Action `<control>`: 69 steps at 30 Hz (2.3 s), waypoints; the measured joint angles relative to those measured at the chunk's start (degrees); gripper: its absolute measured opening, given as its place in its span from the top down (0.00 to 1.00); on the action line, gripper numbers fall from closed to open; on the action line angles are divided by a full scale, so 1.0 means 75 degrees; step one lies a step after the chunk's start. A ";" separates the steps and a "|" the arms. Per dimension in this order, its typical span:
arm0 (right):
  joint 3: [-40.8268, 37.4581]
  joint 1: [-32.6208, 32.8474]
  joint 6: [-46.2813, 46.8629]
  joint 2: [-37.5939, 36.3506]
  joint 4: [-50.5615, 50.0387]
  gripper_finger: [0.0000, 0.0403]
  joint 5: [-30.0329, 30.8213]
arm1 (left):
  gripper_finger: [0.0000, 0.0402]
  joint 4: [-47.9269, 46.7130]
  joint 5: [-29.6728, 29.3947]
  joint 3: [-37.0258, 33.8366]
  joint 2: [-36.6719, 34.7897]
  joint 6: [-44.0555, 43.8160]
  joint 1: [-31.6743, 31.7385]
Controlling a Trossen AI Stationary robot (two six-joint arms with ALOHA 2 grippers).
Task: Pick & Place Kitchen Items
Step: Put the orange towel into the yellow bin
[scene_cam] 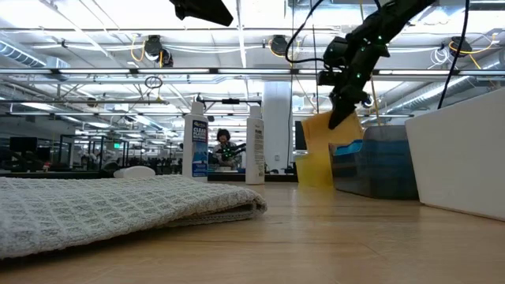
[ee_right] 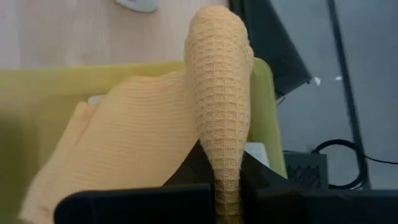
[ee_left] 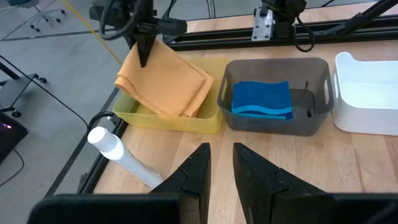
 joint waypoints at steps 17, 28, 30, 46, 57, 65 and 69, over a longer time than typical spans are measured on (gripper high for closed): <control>-0.3002 -0.0142 -0.1424 0.0011 0.3965 1.00 0.2027 | 0.82 0.0061 -0.0004 0.0000 0.0000 0.0001 -0.0001; -0.3245 -0.0057 -0.0576 -0.0330 0.4327 0.75 0.2426 | 0.82 0.0064 -0.0005 0.0000 0.0000 0.0000 0.0001; -0.3245 -0.0021 -0.0228 -0.0607 0.4379 0.67 0.2434 | 0.82 0.0064 -0.0005 0.0000 0.0000 0.0000 0.0001; -0.3242 0.0268 0.2919 -0.2261 0.3288 0.52 0.1059 | 0.82 0.0127 -0.0010 0.0000 0.0000 0.0000 0.0001; -0.3245 0.0836 0.2833 -0.1004 0.2152 0.96 0.0785 | 0.82 0.0219 -0.0012 0.0000 0.0000 0.0000 0.0001; -0.3219 0.1028 0.1962 -0.0161 0.1705 0.99 0.0782 | 0.82 0.0220 -0.0012 0.0000 0.0001 0.0000 0.0001; -0.3220 0.1078 0.1754 -0.0206 0.1698 1.00 0.0787 | 0.82 0.0226 -0.0011 0.0000 0.0001 0.0000 0.0001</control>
